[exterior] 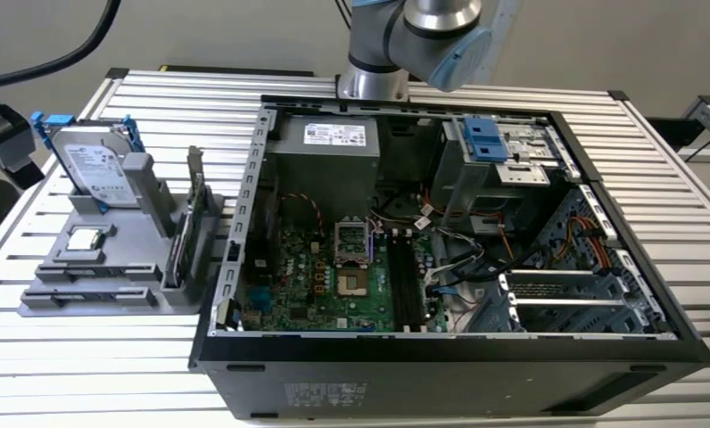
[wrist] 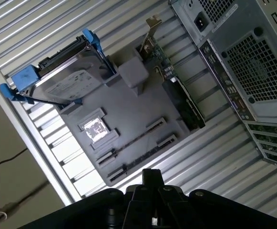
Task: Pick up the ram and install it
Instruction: 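Pick up the ram and move it above insertion slot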
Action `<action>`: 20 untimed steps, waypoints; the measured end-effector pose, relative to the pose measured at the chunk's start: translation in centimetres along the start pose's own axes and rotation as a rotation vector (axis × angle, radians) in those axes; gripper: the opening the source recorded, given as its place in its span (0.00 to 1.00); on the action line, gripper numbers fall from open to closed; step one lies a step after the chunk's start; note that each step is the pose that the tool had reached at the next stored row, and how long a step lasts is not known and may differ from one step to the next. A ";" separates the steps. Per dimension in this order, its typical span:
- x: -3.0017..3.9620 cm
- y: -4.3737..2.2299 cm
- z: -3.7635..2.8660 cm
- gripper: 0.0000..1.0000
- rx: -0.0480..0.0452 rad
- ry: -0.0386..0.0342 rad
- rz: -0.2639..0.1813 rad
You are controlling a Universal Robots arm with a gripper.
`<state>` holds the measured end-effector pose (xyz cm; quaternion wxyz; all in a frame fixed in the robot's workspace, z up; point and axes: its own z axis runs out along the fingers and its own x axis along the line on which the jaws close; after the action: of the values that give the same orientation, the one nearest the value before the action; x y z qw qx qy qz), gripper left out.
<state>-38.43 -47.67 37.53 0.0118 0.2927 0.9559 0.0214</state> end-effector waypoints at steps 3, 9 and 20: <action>0.00 0.00 0.00 0.00 0.0001 -0.0003 0.006; 0.03 -0.01 -0.02 0.00 0.0005 -0.0004 0.011; 0.14 -0.09 -0.01 0.00 0.0006 -0.0029 0.062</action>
<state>-38.60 -47.67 37.53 0.0124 0.3220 0.9464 0.0211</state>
